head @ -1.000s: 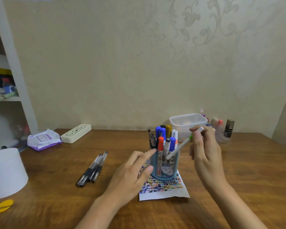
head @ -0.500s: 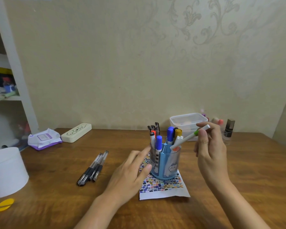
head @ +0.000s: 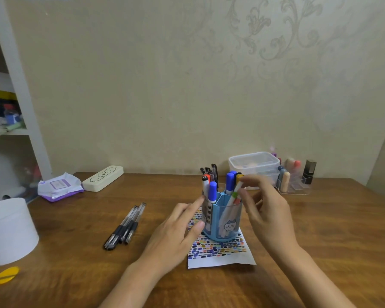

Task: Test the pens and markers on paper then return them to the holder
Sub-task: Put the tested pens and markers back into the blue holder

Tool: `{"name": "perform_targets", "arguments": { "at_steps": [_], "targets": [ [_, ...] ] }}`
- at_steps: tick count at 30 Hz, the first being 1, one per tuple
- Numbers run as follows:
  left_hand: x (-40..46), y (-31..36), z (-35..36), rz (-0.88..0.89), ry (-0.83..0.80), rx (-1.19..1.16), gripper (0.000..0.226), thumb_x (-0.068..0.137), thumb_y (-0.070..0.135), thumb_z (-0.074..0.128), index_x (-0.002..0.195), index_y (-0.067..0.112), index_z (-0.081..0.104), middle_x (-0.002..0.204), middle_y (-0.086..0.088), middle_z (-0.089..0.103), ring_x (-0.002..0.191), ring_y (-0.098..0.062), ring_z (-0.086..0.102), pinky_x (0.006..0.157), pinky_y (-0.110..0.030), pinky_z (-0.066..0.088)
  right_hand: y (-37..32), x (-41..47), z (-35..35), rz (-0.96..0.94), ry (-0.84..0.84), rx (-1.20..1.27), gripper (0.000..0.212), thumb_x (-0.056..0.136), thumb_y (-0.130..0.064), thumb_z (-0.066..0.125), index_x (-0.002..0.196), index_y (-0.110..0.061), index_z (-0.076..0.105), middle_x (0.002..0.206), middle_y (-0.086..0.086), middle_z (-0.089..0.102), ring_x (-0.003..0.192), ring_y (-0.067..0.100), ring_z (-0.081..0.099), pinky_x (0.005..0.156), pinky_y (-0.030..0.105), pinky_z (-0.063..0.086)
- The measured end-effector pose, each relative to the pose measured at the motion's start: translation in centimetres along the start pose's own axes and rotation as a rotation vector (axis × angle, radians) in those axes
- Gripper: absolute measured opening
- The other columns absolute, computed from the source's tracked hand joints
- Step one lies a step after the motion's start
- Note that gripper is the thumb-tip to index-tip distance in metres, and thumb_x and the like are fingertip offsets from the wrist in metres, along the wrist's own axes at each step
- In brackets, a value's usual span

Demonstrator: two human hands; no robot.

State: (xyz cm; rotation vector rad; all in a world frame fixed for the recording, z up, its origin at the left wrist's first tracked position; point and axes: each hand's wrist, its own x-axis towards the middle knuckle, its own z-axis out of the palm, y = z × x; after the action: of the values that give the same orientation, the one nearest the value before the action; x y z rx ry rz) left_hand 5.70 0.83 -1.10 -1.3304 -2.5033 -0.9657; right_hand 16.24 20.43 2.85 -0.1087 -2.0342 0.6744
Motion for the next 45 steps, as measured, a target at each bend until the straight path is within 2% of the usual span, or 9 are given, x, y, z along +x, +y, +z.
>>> {"name": "perform_targets", "arguments": {
  "at_steps": [2, 6, 10, 20, 28, 32, 37, 42, 45],
  "targets": [
    [0.0, 0.0, 0.0, -0.002, 0.0, 0.0, 0.056, 0.1, 0.061, 0.027, 0.149, 0.059, 0.001, 0.125, 0.033, 0.03, 0.095, 0.006, 0.051, 0.075, -0.02, 0.053, 0.0, -0.1, 0.1, -0.049, -0.042, -0.059, 0.014, 0.094, -0.028, 0.059, 0.107, -0.031, 0.063, 0.096, -0.025, 0.062, 0.079, 0.004, 0.063, 0.056, 0.024, 0.053],
    [0.1, 0.0, 0.0, -0.005, 0.0, -0.004, 0.055, 0.1, 0.062, 0.027, 0.147, 0.061, -0.001, 0.126, 0.033, 0.031, 0.096, 0.009, 0.05, 0.076, -0.019, 0.052, 0.3, -0.1, 0.2, -0.077, -0.043, -0.083, 0.024, 0.093, -0.023, 0.054, 0.111, -0.031, 0.067, 0.11, -0.024, 0.057, 0.09, -0.002, 0.061, 0.061, 0.024, 0.056],
    [0.0, 0.0, -0.1, -0.001, 0.008, -0.02, 0.054, 0.1, 0.062, 0.027, 0.147, 0.062, 0.001, 0.126, 0.032, 0.032, 0.098, 0.009, 0.05, 0.075, -0.016, 0.049, 0.0, -0.2, 0.1, -0.059, -0.022, -0.046, 0.03, 0.093, -0.019, 0.053, 0.117, -0.033, 0.064, 0.105, -0.027, 0.054, 0.082, 0.004, 0.061, 0.06, 0.028, 0.054],
    [-0.1, 0.3, -0.5, 0.03, 0.018, -0.028, 0.046, 0.102, 0.056, 0.033, 0.144, 0.058, 0.017, 0.123, 0.035, 0.033, 0.102, 0.008, 0.05, 0.085, -0.027, 0.052, -0.5, -1.0, 1.0, -0.083, -0.106, 0.01, 0.023, 0.093, -0.008, 0.058, 0.104, -0.027, 0.066, 0.098, -0.02, 0.059, 0.075, 0.009, 0.061, 0.058, 0.021, 0.047],
    [0.0, -0.2, -0.9, -0.083, 0.06, 0.053, 0.041, 0.101, 0.049, 0.041, 0.14, 0.047, 0.028, 0.125, 0.028, 0.036, 0.097, 0.006, 0.053, 0.078, -0.019, 0.05, -0.7, -1.0, 0.9, -0.05, -0.139, 0.05, 0.017, 0.092, -0.015, 0.056, 0.091, -0.029, 0.063, 0.089, -0.016, 0.06, 0.072, 0.013, 0.059, 0.057, 0.017, 0.043],
    [0.0, -2.8, -2.1, -0.256, 0.108, 0.252, 0.032, 0.101, 0.043, 0.045, 0.133, 0.04, 0.048, 0.131, 0.02, 0.041, 0.119, -0.002, 0.042, 0.101, -0.027, 0.04, -0.7, -1.1, 0.8, -0.037, -0.167, 0.06, 0.018, 0.092, -0.013, 0.057, 0.089, -0.03, 0.063, 0.09, -0.016, 0.062, 0.076, 0.012, 0.063, 0.058, 0.026, 0.051],
    [-0.5, -5.1, -2.6, -0.505, -0.02, 0.399, 0.039, 0.099, 0.042, 0.044, 0.137, 0.035, 0.047, 0.141, 0.005, 0.042, 0.131, -0.018, 0.039, 0.109, -0.036, 0.034, -1.1, -1.3, 0.9, -0.053, -0.229, 0.058, 0.022, 0.093, -0.01, 0.059, 0.089, -0.031, 0.063, 0.09, -0.017, 0.064, 0.079, 0.008, 0.064, 0.06, 0.016, 0.05],
    [-0.6, -5.1, -2.2, -0.496, -0.032, 0.425, 0.042, 0.099, 0.043, 0.045, 0.14, 0.033, 0.047, 0.143, 0.003, 0.043, 0.135, -0.017, 0.039, 0.114, -0.035, 0.032, -1.1, -1.4, 0.9, -0.033, -0.269, 0.059, 0.018, 0.093, -0.017, 0.056, 0.09, -0.033, 0.064, 0.093, -0.019, 0.063, 0.088, 0.006, 0.066, 0.067, 0.018, 0.055],
    [-0.5, -4.8, -2.1, -0.44, 0.027, 0.352, 0.037, 0.1, 0.036, 0.047, 0.137, 0.033, 0.05, 0.139, 0.008, 0.046, 0.128, -0.011, 0.045, 0.106, -0.03, 0.04, -1.2, -1.3, 0.9, -0.018, -0.28, 0.054, 0.019, 0.093, -0.015, 0.057, 0.09, -0.033, 0.063, 0.094, -0.019, 0.064, 0.093, 0.002, 0.064, 0.068, 0.012, 0.052]
  ]
}}
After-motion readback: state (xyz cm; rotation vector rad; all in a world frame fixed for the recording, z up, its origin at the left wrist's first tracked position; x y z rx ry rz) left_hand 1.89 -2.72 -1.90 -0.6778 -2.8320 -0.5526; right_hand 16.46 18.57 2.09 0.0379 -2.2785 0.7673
